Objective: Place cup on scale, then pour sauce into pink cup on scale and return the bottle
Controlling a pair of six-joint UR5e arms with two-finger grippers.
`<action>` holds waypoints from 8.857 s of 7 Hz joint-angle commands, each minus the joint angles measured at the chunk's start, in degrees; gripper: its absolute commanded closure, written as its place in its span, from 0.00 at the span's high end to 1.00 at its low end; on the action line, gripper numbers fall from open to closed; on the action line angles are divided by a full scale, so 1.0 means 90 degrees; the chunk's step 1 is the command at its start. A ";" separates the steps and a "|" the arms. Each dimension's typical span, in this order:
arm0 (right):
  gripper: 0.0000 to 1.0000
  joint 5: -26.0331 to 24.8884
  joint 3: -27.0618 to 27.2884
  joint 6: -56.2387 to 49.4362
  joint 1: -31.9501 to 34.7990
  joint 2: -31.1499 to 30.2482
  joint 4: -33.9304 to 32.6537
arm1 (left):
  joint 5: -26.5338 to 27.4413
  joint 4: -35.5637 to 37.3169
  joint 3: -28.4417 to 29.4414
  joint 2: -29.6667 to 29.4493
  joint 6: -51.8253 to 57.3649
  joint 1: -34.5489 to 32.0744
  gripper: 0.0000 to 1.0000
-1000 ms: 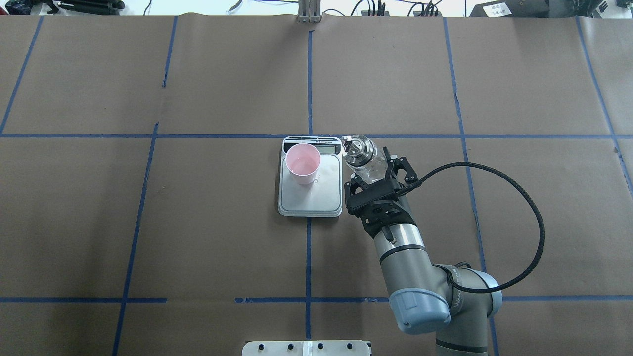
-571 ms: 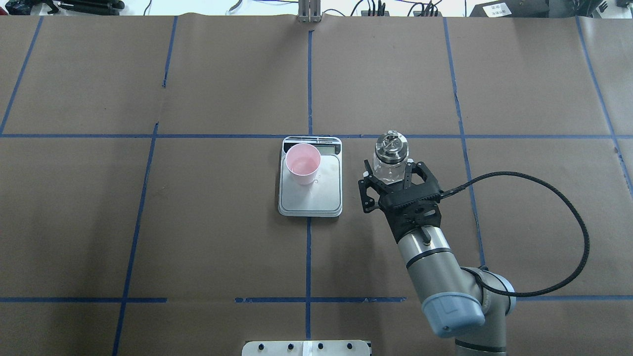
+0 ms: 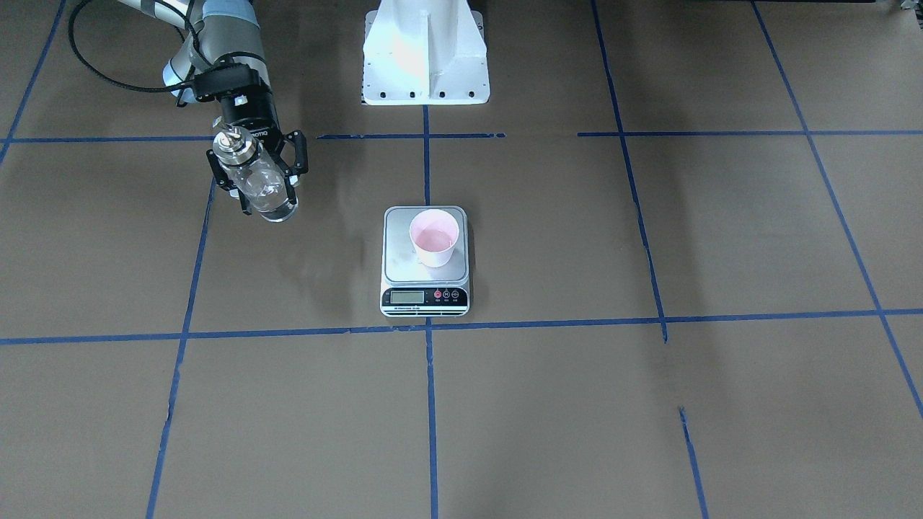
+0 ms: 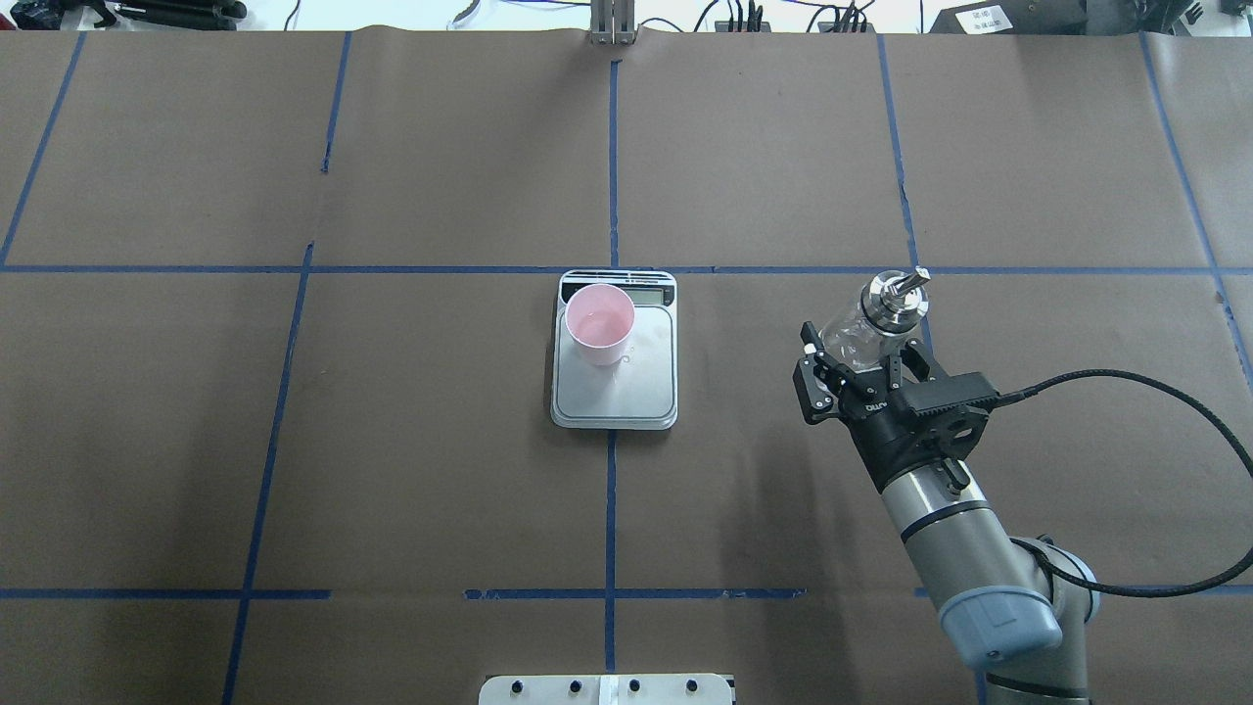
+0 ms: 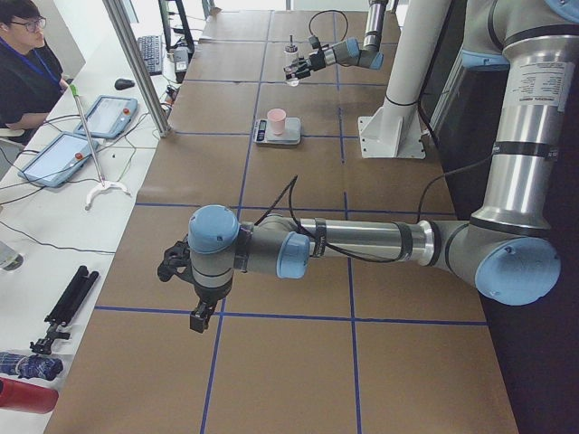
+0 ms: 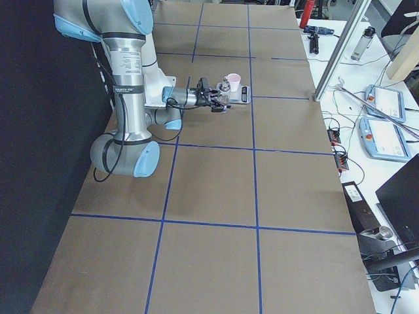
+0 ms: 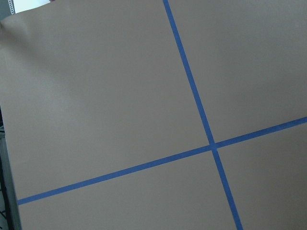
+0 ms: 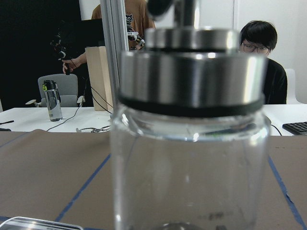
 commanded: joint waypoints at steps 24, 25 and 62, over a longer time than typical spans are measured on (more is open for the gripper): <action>0.00 0.0087 -0.1774 0.0850 0.0674 0.0069 -0.0045 | 0.0011 0.0011 -0.0271 0.0039 0.0000 0.0000 1.00; 0.00 0.0087 -0.1784 0.0869 0.0674 0.0079 -0.0045 | 0.0011 0.0011 -0.0271 0.0039 0.0000 0.0000 1.00; 1.00 0.8325 -0.2253 -0.0712 0.6458 -0.0167 0.0930 | 0.0001 -0.0009 -0.0271 0.0059 0.0000 0.0000 1.00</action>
